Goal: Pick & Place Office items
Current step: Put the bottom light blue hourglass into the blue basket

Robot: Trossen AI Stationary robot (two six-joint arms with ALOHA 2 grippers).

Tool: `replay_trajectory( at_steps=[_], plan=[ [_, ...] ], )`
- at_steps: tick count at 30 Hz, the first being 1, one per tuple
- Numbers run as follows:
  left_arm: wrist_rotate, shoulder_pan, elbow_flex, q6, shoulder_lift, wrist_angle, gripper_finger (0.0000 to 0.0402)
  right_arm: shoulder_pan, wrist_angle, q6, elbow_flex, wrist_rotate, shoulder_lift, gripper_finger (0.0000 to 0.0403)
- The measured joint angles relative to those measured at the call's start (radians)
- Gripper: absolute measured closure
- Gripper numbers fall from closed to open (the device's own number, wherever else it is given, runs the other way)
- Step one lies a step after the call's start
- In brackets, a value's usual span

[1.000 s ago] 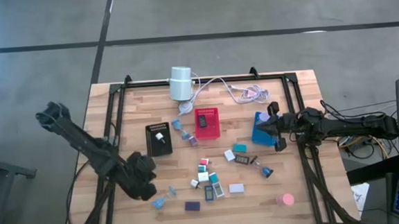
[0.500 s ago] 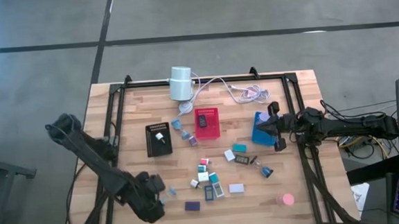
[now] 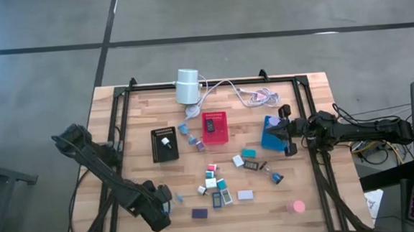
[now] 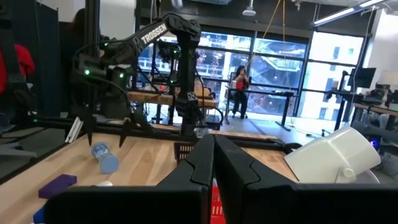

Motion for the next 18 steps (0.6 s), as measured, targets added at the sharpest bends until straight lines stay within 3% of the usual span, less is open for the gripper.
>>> replay_trajectory(
  at_steps=[9, 18],
  plan=[
    [0.008, 0.046, -0.070, 0.081, 0.031, 0.039, 0.0053, 0.000, 0.000, 0.033, 0.000, 0.000, 0.000, 0.0394],
    [0.033, 0.112, -0.092, 0.372, 0.031, 0.035, 0.0107, 0.000, -0.005, 0.055, 0.000, 0.000, 0.001, 0.0394]
  ],
)
